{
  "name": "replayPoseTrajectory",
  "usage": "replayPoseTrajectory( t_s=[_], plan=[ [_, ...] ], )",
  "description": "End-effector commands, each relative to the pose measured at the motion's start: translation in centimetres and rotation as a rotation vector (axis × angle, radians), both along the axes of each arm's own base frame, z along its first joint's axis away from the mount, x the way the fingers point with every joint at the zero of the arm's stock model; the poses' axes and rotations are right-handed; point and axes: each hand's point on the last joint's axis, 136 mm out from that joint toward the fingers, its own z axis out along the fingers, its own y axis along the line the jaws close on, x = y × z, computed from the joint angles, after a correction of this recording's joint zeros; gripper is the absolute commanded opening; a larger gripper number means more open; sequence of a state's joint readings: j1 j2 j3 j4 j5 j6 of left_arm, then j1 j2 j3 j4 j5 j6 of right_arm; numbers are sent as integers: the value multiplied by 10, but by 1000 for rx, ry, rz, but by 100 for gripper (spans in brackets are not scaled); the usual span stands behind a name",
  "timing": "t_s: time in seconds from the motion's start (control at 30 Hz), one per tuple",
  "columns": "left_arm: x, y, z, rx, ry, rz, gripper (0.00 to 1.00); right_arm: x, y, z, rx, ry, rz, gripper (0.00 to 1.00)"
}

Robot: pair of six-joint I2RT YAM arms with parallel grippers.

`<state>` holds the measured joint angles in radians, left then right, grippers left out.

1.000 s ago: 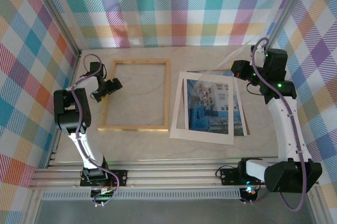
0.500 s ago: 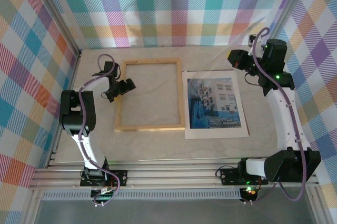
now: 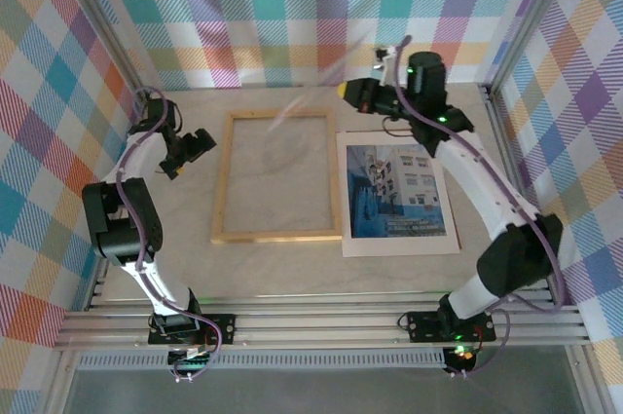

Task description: Put the photo into the frame

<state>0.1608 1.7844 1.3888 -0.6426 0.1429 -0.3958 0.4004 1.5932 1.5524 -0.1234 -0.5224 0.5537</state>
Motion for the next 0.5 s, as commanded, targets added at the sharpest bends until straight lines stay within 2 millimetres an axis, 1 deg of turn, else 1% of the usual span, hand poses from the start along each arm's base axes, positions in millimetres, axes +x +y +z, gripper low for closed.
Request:
replayPoseTrajectory(
  t_s=[0.0, 0.07, 0.1, 0.2, 0.27, 0.3, 0.33, 0.37, 0.47],
  plan=[
    [-7, 11, 16, -14, -1, 14, 100, 13, 34, 20, 65, -76, -6, 0],
    [-7, 20, 14, -40, -18, 57, 100, 17, 60, 19, 92, -73, 23, 0],
    [-7, 24, 13, -55, -35, 83, 100, 17, 75, 19, 108, -70, 55, 0],
    [-12, 37, 2, -68, -33, 127, 100, 17, 120, 20, 130, -78, 150, 0],
    [-16, 43, -4, -49, -6, 127, 100, 19, 141, 13, 121, -55, 177, 0],
    [-18, 46, -5, -43, 2, 131, 100, 20, 150, 4, 118, -30, 186, 0],
    [-20, 56, -5, -42, 2, 155, 100, 21, 154, -6, 112, -4, 183, 0],
    [-20, 60, -3, -42, -6, 165, 100, 24, 158, -19, 104, 29, 173, 0],
    [-20, 61, 3, -36, -29, 172, 100, 29, 162, -51, 92, 103, 138, 0]
  ],
)
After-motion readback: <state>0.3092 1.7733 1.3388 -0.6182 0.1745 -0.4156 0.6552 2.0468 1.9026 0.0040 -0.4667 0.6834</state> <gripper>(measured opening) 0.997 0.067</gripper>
